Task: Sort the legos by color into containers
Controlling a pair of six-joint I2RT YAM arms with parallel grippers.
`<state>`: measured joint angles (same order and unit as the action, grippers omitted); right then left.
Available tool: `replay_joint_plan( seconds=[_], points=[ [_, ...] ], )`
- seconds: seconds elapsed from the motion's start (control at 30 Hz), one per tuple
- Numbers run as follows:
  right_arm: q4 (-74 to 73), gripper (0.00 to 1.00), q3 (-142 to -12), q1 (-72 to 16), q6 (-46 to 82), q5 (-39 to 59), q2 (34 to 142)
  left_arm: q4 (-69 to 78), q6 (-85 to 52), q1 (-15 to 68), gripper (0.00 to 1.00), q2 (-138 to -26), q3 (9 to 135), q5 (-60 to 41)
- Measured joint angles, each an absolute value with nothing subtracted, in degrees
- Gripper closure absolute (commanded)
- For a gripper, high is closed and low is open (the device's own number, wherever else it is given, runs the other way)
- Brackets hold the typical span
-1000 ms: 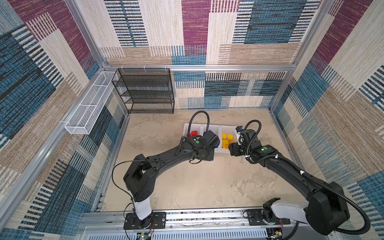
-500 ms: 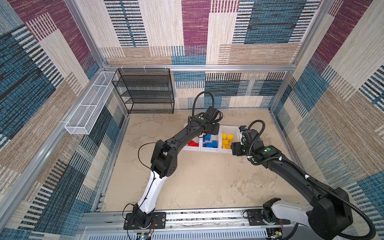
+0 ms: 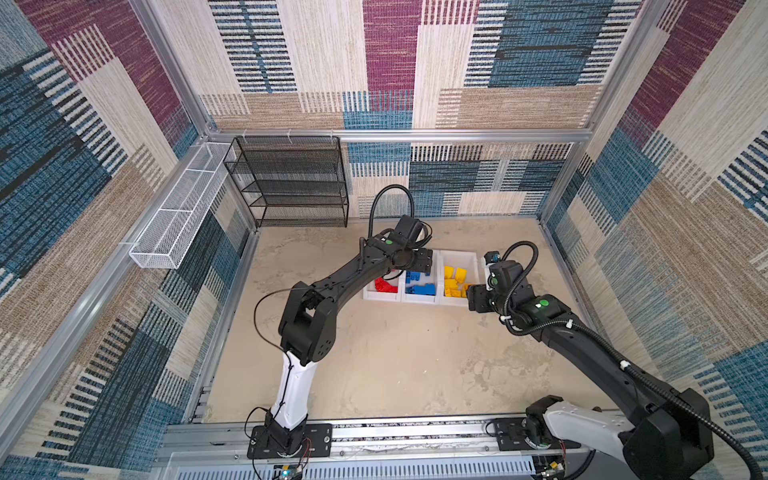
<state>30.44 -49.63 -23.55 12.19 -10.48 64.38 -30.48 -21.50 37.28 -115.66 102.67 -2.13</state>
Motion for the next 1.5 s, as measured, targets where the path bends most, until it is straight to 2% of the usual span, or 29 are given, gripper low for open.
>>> replay_joint_plan(
  seconds=[0.03, 0.07, 0.17, 0.23, 0.33, 0.43, 0.5, 0.6, 0.7, 0.77, 0.9, 0.97, 1.03, 1.1, 1.3, 1.5],
  points=[
    [29.6, 0.19, -49.0, -23.6, 12.2, -11.0, 63.3, -28.6, -20.9, 37.2, 0.02, -111.6, 98.4, -0.8],
    [28.7, 0.17, -48.3, -23.6, 12.2, -11.6, 62.2, -26.8, -20.5, 37.0, 0.00, -107.9, 94.5, 0.6],
    [23.0, 0.09, -45.0, -23.5, 12.1, -14.7, 55.8, -20.9, -19.2, 34.9, 0.00, -92.4, 80.1, 6.7],
    [14.8, 0.01, -40.6, -23.2, 10.7, -17.7, 49.6, -16.2, -17.5, 32.7, 0.00, -80.6, 70.7, 12.2],
    [-0.3, 0.00, -31.6, -22.5, 8.2, -22.0, 43.2, -7.5, -13.3, 29.3, 0.00, -64.8, 57.1, 21.1],
    [-17.1, 0.00, -21.2, -19.5, 5.4, -25.1, 44.5, 2.5, -7.2, 26.6, 0.00, -53.6, 42.2, 27.6],
    [-22.7, 0.00, -17.9, -16.7, 4.6, -26.1, 49.3, 10.0, -2.6, 24.8, 0.00, -51.0, 31.3, 31.8],
    [-30.5, 0.00, -16.3, -12.3, 3.8, -25.9, 58.1, 15.8, 1.4, 21.5, 0.00, -53.0, 20.3, 35.3],
    [-39.4, 0.00, -15.0, -7.8, 3.3, -25.4, 67.3, 22.8, 1.6, 15.2, 0.01, -59.7, 15.7, 34.9],
    [-45.1, 0.00, -14.0, -4.6, 3.7, -24.0, 72.7, 26.4, 1.4, 11.7, 0.01, -65.1, 15.3, 33.5],
    [-54.5, 0.00, -13.4, -0.3, 5.7, -22.3, 80.8, 37.0, 1.0, 4.3, 0.01, -76.0, 18.6, 24.1],
    [-57.2, 0.00, -13.6, 0.2, 5.7, -19.6, 82.5, 41.7, 0.6, 2.0, 0.01, -83.2, 20.5, 20.1],
    [-62.2, 0.00, -12.1, 0.2, 4.4, -15.1, 83.4, 40.2, 0.6, 1.1, 0.01, -87.0, 23.3, 14.0],
    [-68.6, 0.00, -10.3, 0.3, 3.4, -11.4, 86.4, 42.3, 0.6, 0.2, 0.01, -87.7, 24.7, 10.0],
    [-72.0, 0.00, -10.9, 0.4, 2.0, -7.2, 88.2, 42.2, 0.5, -1.2, 0.01, -88.5, 25.8, 3.9],
    [-72.9, 0.00, -11.0, 0.3, 1.6, -6.0, 88.1, 42.8, 0.5, -1.3, 0.01, -88.4, 25.5, 2.6]
  ],
)
